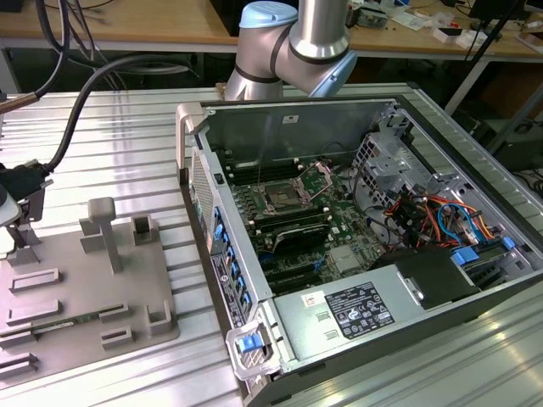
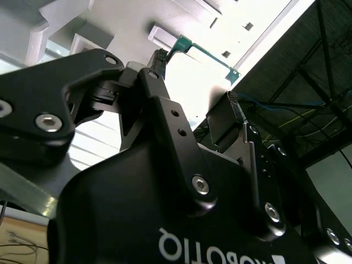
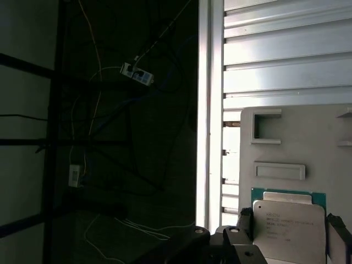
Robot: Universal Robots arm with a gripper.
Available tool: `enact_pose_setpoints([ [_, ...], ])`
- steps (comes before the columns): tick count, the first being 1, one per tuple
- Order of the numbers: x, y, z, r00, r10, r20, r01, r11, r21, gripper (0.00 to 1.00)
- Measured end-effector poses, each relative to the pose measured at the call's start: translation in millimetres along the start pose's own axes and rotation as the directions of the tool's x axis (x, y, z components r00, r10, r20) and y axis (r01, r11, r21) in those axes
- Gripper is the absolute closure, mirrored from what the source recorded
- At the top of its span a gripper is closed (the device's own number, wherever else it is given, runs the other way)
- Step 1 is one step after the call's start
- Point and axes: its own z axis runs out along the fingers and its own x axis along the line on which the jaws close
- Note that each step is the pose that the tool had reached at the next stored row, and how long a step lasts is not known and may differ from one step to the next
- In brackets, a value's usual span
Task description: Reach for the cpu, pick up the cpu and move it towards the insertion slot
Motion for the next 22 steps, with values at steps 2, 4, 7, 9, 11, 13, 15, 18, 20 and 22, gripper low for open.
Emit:
enact_pose_setpoints([
  [2,0.1,0.0,-0.9,1.0000,0.000,-0.0005,0.000,1.0000,0.0002,0.45],
  [4,0.0,0.1,-2.1,1.0000,0.000,-0.0001,0.000,1.0000,0.0001,0.45],
  [7,0.1,0.1,-3.7,1.0000,0.000,0.0000,0.000,1.0000,0.0000,0.45],
  [9,0.1,0.2,-4.4,1.0000,0.000,0.0000,0.000,1.0000,-0.0001,0.45],
  [11,0.1,0.2,-5.1,1.0000,0.000,0.0000,0.000,1.0000,0.0000,0.45],
  [13,0.1,0.2,-5.7,1.0000,0.000,-0.0001,0.000,1.0000,0.0000,0.45],
  [15,0.1,0.2,-6.3,1.0000,0.000,-0.0002,0.000,1.0000,0.0000,0.45],
  [18,0.1,0.3,-7.2,1.0000,0.000,-0.0003,0.000,1.0000,0.0000,0.45],
  [20,0.2,0.3,-7.8,1.0000,0.000,-0.0004,0.000,1.0000,0.0000,0.45],
  [22,0.2,0.3,-8.7,1.0000,0.000,-0.0006,0.000,1.0000,0.0001,0.45],
])
